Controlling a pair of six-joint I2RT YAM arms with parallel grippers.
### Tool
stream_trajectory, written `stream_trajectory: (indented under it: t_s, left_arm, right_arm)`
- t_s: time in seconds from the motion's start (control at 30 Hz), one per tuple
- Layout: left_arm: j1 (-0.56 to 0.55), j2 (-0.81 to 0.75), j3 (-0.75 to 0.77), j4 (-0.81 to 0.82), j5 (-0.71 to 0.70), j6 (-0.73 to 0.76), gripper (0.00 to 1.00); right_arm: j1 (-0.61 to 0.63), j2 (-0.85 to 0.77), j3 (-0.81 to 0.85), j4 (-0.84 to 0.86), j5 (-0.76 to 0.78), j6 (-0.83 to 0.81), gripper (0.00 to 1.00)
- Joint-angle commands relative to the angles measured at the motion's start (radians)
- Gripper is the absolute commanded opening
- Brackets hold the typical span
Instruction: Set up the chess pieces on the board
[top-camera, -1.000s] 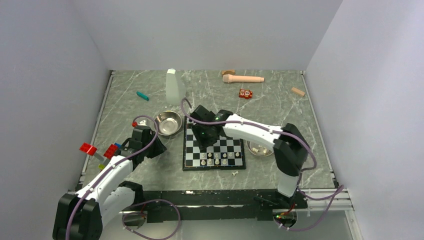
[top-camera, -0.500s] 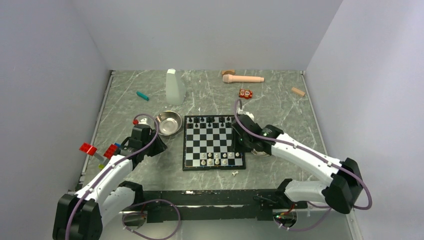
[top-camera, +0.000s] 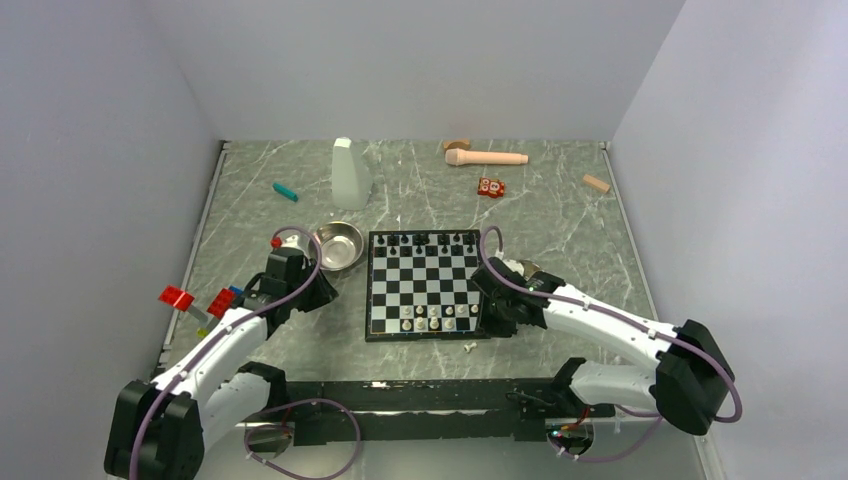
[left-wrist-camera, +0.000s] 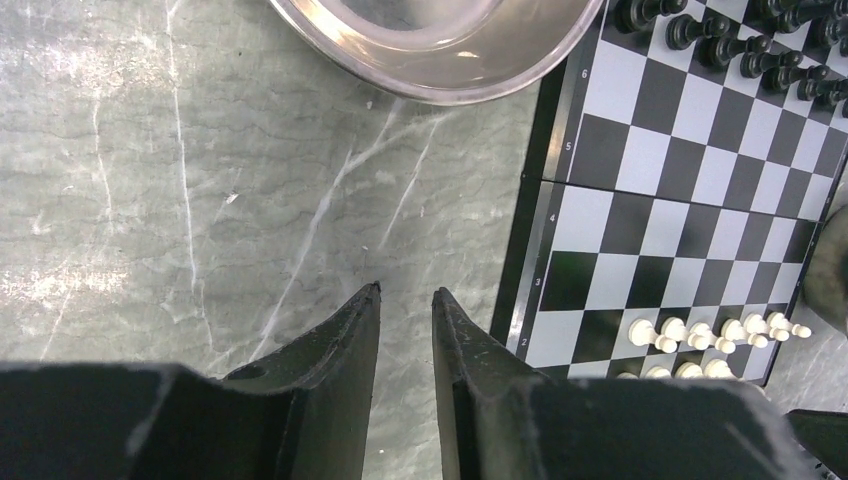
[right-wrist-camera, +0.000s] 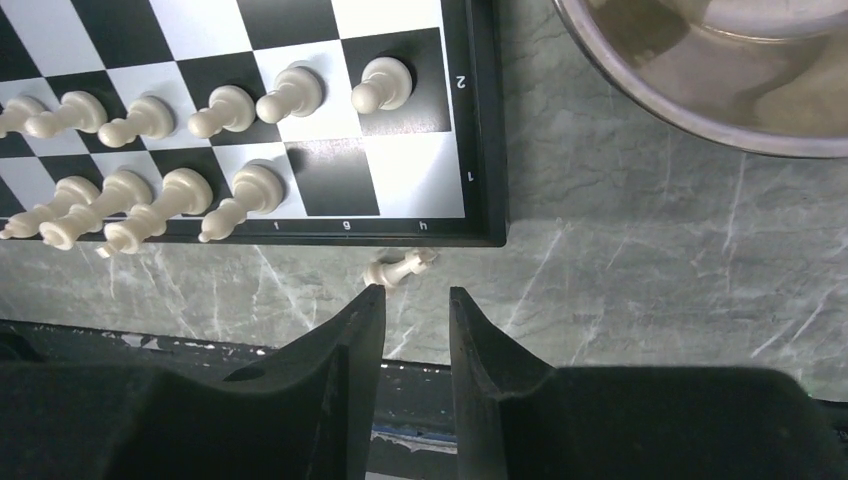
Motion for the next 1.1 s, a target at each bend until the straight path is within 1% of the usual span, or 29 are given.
stream_trajectory:
  t_s: [0.0,0.27,0.7,1.07]
  left_arm:
    - [-0.005,0.011,0.034,0.03,0.013,0.021,0.31]
    - [-0.006,0.014,0.028,0.034,0.01,0.022,0.31]
    - [-0.005,0.062,0.078,0.037,0.012,0.025,0.31]
    - [-0.005,0.099,0.126,0.028,0.018,0.038,0.3]
  right_arm:
    - [0.009,0.033,-0.008,0.046,-0.036,0.058,0.33]
    - [0.041,0.095,-0.01,0.095,-0.069,0.088,0.37]
    - [0.048,0.142,-0.039,0.123,-0.08,0.117,0.37]
    - [0.065,0.188,-0.015,0.112,-0.092,0.082,0.37]
